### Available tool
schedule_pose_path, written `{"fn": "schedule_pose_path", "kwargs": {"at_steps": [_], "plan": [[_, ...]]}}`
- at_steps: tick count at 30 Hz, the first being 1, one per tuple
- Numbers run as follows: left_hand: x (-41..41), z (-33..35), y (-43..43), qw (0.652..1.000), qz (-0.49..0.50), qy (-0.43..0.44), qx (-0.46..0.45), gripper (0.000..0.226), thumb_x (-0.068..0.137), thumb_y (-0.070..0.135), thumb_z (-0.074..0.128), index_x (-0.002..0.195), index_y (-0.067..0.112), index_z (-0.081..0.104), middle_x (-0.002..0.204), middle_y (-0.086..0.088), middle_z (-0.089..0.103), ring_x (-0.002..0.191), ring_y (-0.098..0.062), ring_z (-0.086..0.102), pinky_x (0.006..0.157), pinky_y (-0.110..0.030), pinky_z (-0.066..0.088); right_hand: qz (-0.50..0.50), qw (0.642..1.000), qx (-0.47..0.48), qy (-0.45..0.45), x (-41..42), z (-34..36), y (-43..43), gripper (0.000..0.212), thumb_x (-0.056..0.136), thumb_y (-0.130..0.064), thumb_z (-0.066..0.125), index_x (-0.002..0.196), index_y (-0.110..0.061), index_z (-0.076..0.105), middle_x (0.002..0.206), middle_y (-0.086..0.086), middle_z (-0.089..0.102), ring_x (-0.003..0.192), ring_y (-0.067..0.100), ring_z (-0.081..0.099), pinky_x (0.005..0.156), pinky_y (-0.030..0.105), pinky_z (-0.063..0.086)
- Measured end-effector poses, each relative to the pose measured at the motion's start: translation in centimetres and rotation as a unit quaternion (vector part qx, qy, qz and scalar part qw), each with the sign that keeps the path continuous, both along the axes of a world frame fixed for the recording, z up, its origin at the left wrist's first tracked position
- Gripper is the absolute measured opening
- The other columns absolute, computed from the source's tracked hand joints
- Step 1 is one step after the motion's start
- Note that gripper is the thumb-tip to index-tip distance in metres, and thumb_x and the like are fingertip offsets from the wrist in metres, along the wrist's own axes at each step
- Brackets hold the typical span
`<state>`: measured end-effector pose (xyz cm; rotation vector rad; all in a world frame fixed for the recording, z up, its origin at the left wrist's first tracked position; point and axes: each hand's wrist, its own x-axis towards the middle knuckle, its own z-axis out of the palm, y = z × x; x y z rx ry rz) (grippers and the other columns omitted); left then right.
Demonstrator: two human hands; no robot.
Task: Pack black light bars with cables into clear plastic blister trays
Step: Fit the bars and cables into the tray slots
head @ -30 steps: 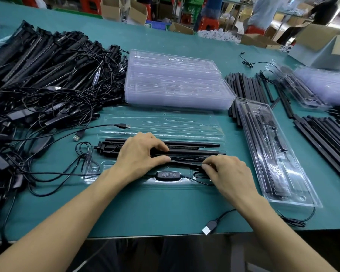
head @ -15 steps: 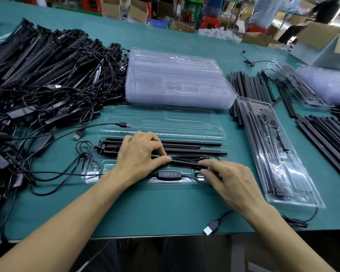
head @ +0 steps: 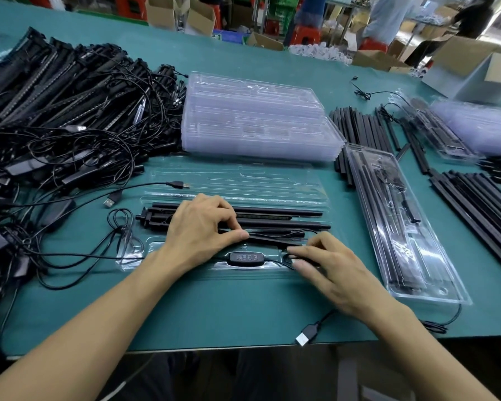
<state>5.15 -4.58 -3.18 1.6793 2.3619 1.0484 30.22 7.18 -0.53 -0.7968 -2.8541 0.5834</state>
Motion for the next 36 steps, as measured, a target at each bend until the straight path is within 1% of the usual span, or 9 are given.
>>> {"fn": "schedule_pose_path", "kwargs": {"at_steps": [2, 5, 10, 16, 22, 25, 28, 32, 36], "plan": [[0.0, 0.0, 0.0, 1.0, 0.001, -0.002, 0.005, 0.022, 0.074, 0.056, 0.076, 0.068, 0.037, 0.069, 0.091, 0.021, 0.063, 0.091, -0.005, 0.05, 0.083, -0.034, 0.034, 0.036, 0.999, -0.005, -0.02, 0.7, -0.3, 0.1, 0.052, 0.086, -0.066, 0.048, 0.129, -0.039, 0.059, 0.108, -0.017, 0.042, 0.102, -0.001, 0.045, 0.093, 0.013, 0.034], [0.0, -0.1, 0.0, 1.0, 0.002, 0.0, 0.0, 0.024, 0.075, 0.058, 0.074, 0.071, 0.035, 0.072, 0.092, 0.022, 0.062, 0.091, -0.005, 0.05, 0.083, -0.034, 0.034, 0.023, 0.999, -0.024, 0.036, 0.9, -0.4, 0.5, 0.032, 0.091, -0.037, 0.063, 0.123, -0.034, 0.066, 0.105, -0.014, 0.047, 0.099, 0.002, 0.05, 0.091, 0.017, 0.04], [0.0, -0.1, 0.0, 1.0, 0.0, 0.003, -0.004, 0.024, 0.075, 0.06, 0.072, 0.072, 0.035, 0.073, 0.092, 0.022, 0.062, 0.091, -0.005, 0.05, 0.082, -0.033, 0.033, 0.023, 0.997, -0.075, 0.012, 0.8, 0.3, 0.9, 0.047, 0.084, -0.062, 0.053, 0.124, -0.039, 0.064, 0.107, -0.021, 0.047, 0.104, 0.001, 0.05, 0.088, 0.014, 0.038], [0.0, -0.1, 0.1, 1.0, -0.001, 0.002, -0.003, 0.023, 0.075, 0.059, 0.072, 0.073, 0.036, 0.073, 0.093, 0.021, 0.062, 0.092, -0.007, 0.051, 0.083, -0.033, 0.035, -0.014, 0.997, -0.043, 0.069, 0.3, 0.2, 0.8, 0.008, 0.086, -0.031, 0.073, 0.093, -0.033, 0.076, 0.096, -0.015, 0.059, 0.091, 0.004, 0.058, 0.081, 0.022, 0.045], [0.1, -0.1, 0.1, 1.0, -0.001, 0.004, -0.004, 0.023, 0.074, 0.058, 0.073, 0.072, 0.035, 0.073, 0.092, 0.021, 0.062, 0.091, -0.007, 0.052, 0.082, -0.033, 0.034, -0.04, 0.981, -0.173, 0.08, -0.3, 1.2, 1.7, 0.02, 0.079, -0.018, 0.08, 0.095, -0.029, 0.074, 0.094, -0.003, 0.066, 0.083, 0.014, 0.06, 0.076, 0.021, 0.048], [0.1, -0.1, 0.1, 1.0, -0.001, 0.005, -0.002, 0.023, 0.074, 0.058, 0.074, 0.071, 0.035, 0.072, 0.092, 0.021, 0.063, 0.091, -0.008, 0.052, 0.08, -0.033, 0.034, -0.045, 0.977, -0.193, 0.08, -0.5, 1.5, 1.9, 0.026, 0.079, -0.014, 0.081, 0.098, -0.029, 0.072, 0.092, -0.001, 0.068, 0.08, 0.018, 0.061, 0.072, 0.016, 0.048], [0.1, -0.2, 0.1, 1.0, -0.001, -0.002, 0.001, 0.022, 0.074, 0.058, 0.075, 0.07, 0.037, 0.071, 0.091, 0.021, 0.063, 0.091, -0.007, 0.051, 0.08, -0.033, 0.033, -0.049, 0.983, -0.16, 0.079, -0.9, 1.3, 2.1, 0.023, 0.082, -0.013, 0.078, 0.099, -0.028, 0.073, 0.085, -0.004, 0.066, 0.07, 0.011, 0.059, 0.07, 0.014, 0.046], [0.2, -0.1, 0.0, 1.0, -0.003, -0.007, 0.002, 0.02, 0.074, 0.057, 0.076, 0.069, 0.039, 0.069, 0.092, 0.021, 0.063, 0.091, -0.007, 0.052, 0.081, -0.034, 0.035, 0.004, 1.0, -0.009, 0.023, -1.7, 0.8, 1.8, 0.011, 0.085, -0.019, 0.075, 0.092, -0.027, 0.078, 0.086, -0.01, 0.062, 0.077, 0.011, 0.06, 0.075, 0.026, 0.046], [0.1, -0.2, 0.1, 1.0, -0.003, -0.003, -0.004, 0.021, 0.074, 0.058, 0.075, 0.072, 0.037, 0.073, 0.092, 0.021, 0.062, 0.092, -0.007, 0.051, 0.082, -0.034, 0.036, -0.003, 0.997, 0.027, 0.07, -1.5, 0.4, 1.5, 0.006, 0.081, -0.018, 0.079, 0.083, -0.023, 0.077, 0.075, -0.011, 0.06, 0.071, 0.009, 0.057, 0.067, 0.026, 0.046]]}}
